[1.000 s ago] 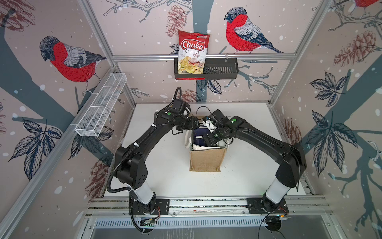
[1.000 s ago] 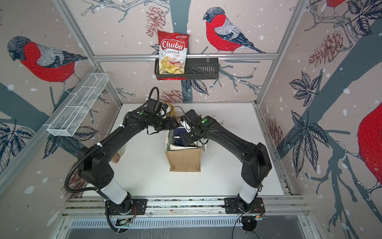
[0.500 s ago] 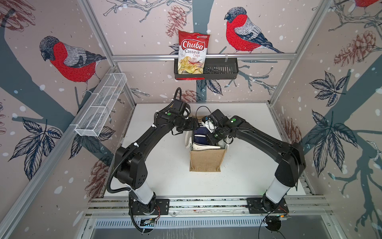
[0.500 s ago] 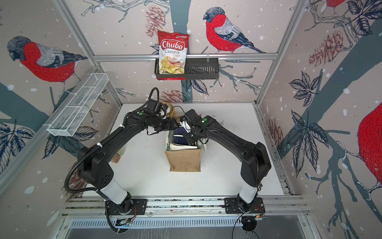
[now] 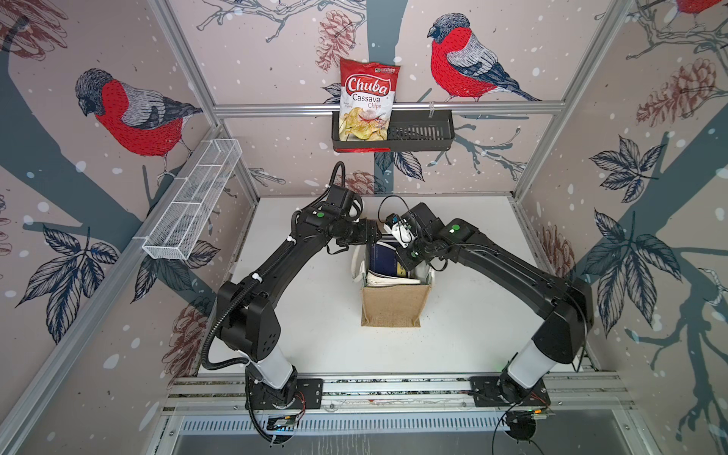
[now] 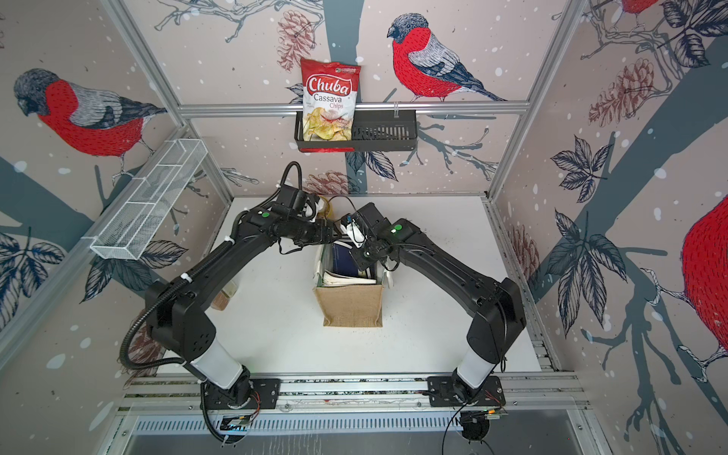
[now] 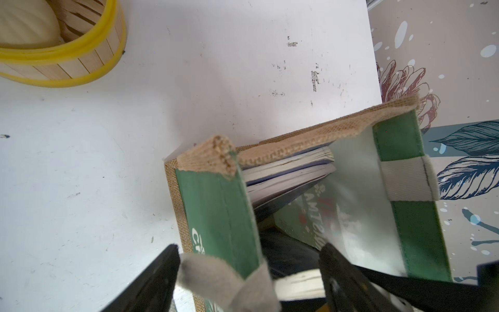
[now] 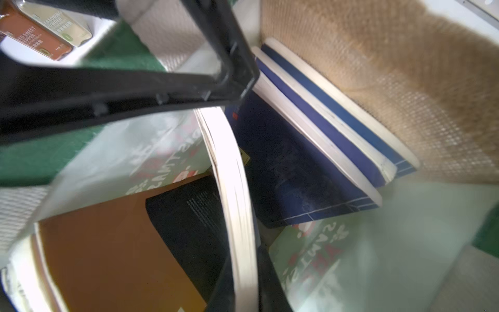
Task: Take out the books from the canvas bag
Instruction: Pick up the book from the canvas bag.
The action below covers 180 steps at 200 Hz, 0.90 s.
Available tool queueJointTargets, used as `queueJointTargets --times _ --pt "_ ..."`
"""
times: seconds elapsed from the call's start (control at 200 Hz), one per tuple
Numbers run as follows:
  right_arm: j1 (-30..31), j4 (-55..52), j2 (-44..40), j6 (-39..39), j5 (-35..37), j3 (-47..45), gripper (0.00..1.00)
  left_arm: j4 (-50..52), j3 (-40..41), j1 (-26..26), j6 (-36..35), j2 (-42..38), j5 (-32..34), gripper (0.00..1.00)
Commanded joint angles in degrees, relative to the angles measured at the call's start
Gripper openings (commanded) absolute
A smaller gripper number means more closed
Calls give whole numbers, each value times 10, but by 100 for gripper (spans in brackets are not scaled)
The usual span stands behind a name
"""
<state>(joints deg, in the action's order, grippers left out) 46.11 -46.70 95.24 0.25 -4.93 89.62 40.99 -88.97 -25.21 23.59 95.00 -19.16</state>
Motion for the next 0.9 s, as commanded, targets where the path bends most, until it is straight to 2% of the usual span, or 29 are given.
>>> queueJointTargets --times 0.0,0.15,0.44,0.68,0.895 --pt "1 12 -4 -3 -3 6 13 -3 -12 -1 -2 -4 9 83" --pt "1 8 -13 4 10 25 12 5 -41 0 0 -4 25 83" --pt "-34 10 -62 48 21 65 10 -39 -94 1 46 -37 104 83" --pt "-115 47 -130 114 -3 66 10 -95 -65 6 86 -84 171 82" --pt "-221 118 -169 188 -62 52 10 -104 -41 14 100 -87 154 82"
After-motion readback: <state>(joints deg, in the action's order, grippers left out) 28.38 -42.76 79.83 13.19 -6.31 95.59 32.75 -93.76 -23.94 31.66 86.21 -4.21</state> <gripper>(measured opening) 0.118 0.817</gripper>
